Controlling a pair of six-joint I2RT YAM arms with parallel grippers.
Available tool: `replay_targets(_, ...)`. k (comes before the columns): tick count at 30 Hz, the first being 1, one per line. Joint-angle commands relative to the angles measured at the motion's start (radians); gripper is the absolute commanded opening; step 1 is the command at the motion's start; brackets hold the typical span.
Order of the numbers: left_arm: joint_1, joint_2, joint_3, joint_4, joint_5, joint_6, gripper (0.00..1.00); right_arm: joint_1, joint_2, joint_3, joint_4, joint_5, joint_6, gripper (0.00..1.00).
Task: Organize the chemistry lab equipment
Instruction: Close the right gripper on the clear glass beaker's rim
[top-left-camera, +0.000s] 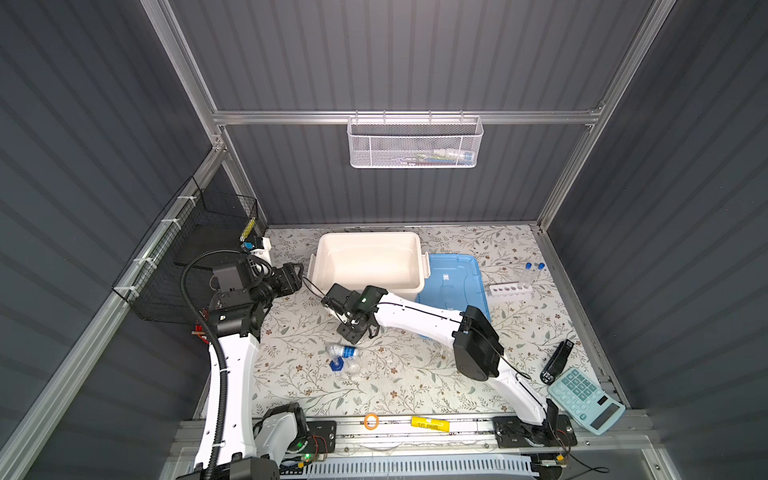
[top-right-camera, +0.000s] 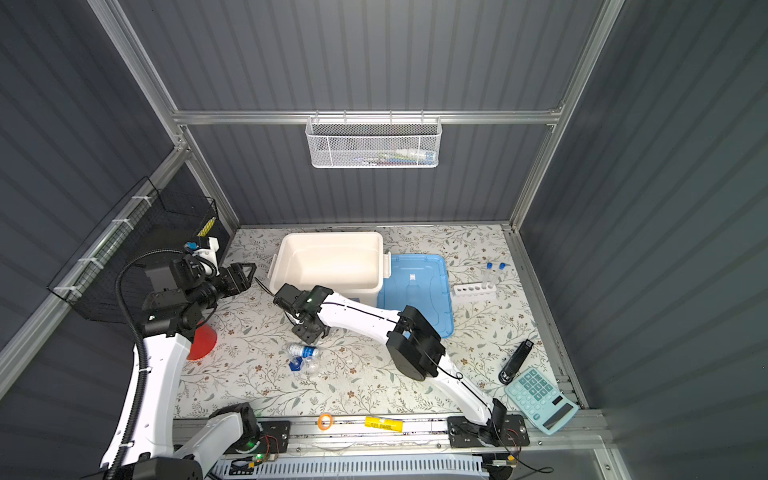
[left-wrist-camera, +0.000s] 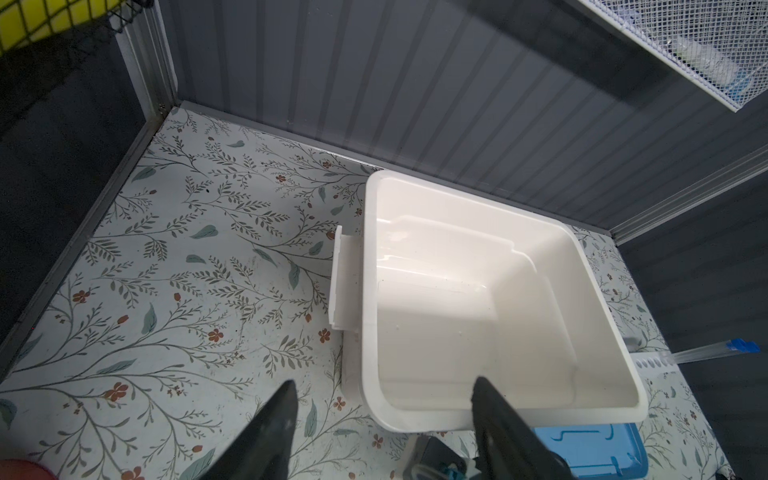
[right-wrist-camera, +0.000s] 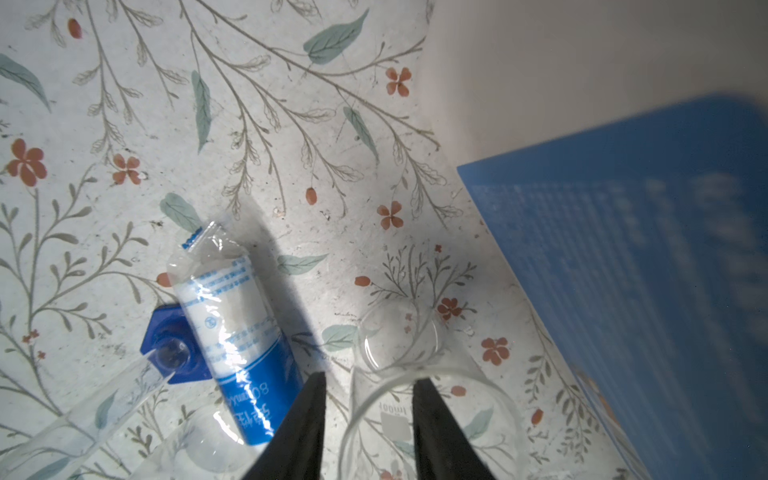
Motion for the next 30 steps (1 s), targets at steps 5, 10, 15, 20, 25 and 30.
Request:
replay_targets(5, 0.002, -0.002, -0.013, 0.015, 0.012, 0.024, 0.67, -0.004, 0.027, 0.028, -0.003, 0.015, -0.005, 0.35)
replay_targets(10, 0.002, 0.0, -0.016, 0.016, 0.014, 0.024, 0.67, -0.004, 0.027, 0.029, 0.004, 0.019, -0.011, 0.34)
replay_targets(15, 0.002, 0.002, -0.017, 0.018, 0.016, 0.024, 0.67, -0.006, 0.031, 0.028, 0.009, 0.019, -0.012, 0.3)
replay_targets(20, 0.002, 0.002, -0.018, 0.019, 0.015, 0.025, 0.67, -0.006, 0.034, 0.03, 0.011, 0.02, -0.016, 0.27)
replay_targets(25, 0.002, 0.002, -0.021, 0.021, 0.016, 0.023, 0.67, -0.006, 0.031, 0.029, 0.006, 0.019, -0.014, 0.26)
replay_targets(30, 0.002, -0.002, -0.02, 0.02, 0.017, 0.023, 0.67, -0.006, 0.029, 0.026, 0.004, 0.02, -0.01, 0.24)
